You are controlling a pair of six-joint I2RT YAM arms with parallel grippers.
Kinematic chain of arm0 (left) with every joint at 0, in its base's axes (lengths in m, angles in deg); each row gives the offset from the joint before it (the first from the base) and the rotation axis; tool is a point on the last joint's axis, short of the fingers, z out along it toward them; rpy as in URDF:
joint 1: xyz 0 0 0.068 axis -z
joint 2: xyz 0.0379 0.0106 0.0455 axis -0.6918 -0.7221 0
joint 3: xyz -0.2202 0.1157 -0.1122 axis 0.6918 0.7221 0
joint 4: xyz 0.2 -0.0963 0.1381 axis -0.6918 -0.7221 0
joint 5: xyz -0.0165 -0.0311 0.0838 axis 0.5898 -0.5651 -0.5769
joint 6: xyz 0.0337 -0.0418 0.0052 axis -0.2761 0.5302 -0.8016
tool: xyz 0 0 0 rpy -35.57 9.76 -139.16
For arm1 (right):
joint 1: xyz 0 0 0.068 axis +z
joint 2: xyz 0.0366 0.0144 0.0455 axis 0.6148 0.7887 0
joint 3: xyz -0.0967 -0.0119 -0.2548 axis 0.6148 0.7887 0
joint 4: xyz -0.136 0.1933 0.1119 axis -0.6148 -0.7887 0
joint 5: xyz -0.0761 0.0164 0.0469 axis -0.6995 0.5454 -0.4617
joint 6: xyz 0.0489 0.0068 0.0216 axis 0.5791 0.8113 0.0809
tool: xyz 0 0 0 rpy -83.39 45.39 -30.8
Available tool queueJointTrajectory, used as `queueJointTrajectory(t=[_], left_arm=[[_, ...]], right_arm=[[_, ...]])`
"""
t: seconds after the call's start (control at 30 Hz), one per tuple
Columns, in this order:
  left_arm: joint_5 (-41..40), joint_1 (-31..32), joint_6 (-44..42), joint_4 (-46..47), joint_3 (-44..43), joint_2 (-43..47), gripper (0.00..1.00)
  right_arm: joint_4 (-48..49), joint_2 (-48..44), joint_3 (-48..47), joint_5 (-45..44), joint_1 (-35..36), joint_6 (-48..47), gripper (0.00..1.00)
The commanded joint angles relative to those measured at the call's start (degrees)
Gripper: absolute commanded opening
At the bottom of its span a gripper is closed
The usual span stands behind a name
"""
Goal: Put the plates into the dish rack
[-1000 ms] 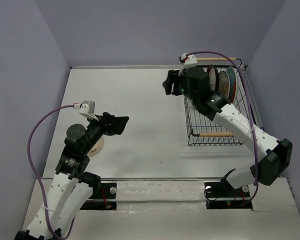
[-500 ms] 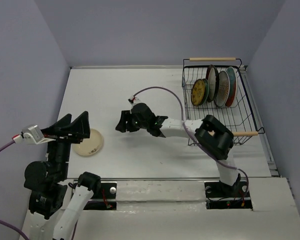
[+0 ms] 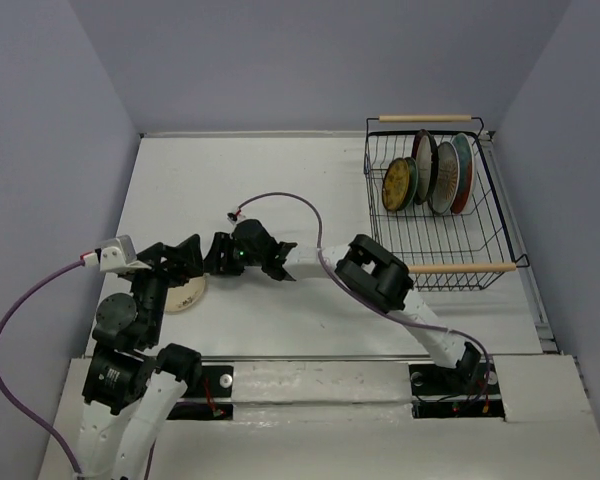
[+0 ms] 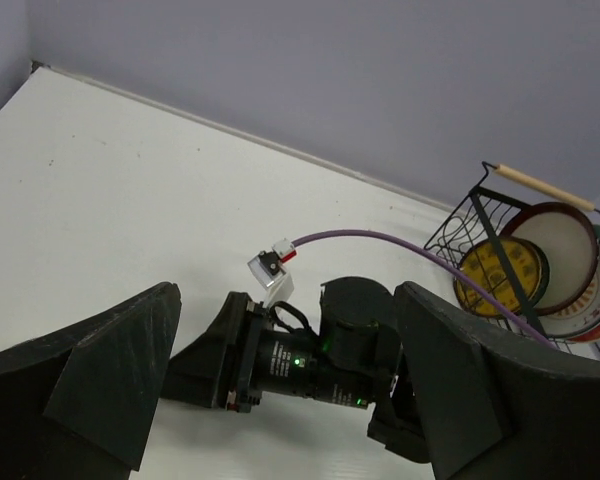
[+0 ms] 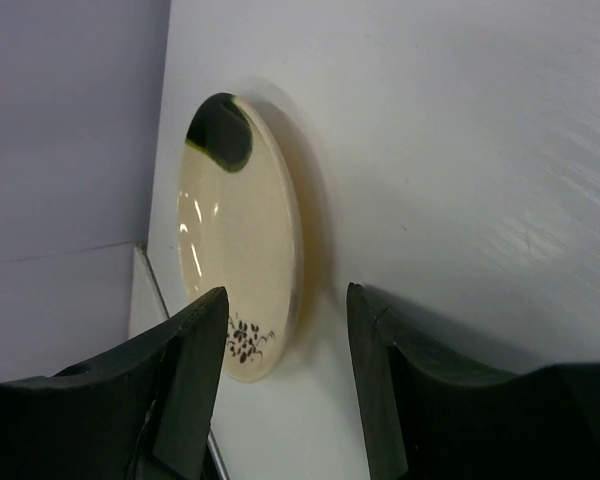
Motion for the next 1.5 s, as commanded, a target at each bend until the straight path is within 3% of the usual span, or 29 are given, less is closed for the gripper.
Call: queueJointTrajectory(t=[0.0,0.27,0.33,0.4,0.47,0.8,1.13,1.3,1.47], left_arm=[[-0.5,0.1,-1.8,3.4,0.7,1.0,0.99],[0.4,1.0,-1.8,3.3,1.3,1.1,0.99],[0.3,1.0,-1.7,3.6,1.4,1.4,0.99],[0.3,1.0,-1.8,3.7,1.4,1.6,0.99],[0.4,1.1,-1.8,3.7,1.4,1.7,0.99],[0.9,1.4,-2.1,3.8,1.8,1.4,0.99],[2.3,1.4,-2.0,3.8,2.0,1.0,0.99],[9.0,1.4,-1.6,6.0,2.7,-1.5,0.99],[19.5,1.2,3.4,10.1,4.5,-7.3,0.99]], right_arm=[[2.0,4.4,-5.1,2.3,1.8,3.6,0.55],[-1.4,8.9,-10.7,-0.3,4.3,4.3,0.45],[-1.3,8.9,-10.3,-0.8,4.8,4.5,0.34],[-1.1,8.4,-9.3,-1.4,4.8,4.7,0.15],[-1.1,7.6,-8.6,-2.6,4.8,4.3,0.07],[0.4,-8.8,1.5,-13.6,4.2,-5.5,0.07],[-8.1,-41.8,22.7,-36.8,-4.2,-24.3,0.07],[-12.9,-51.5,28.0,-35.2,-5.0,-28.5,0.07],[-14.0,-61.2,32.9,-27.4,-7.9,-26.8,0.07]])
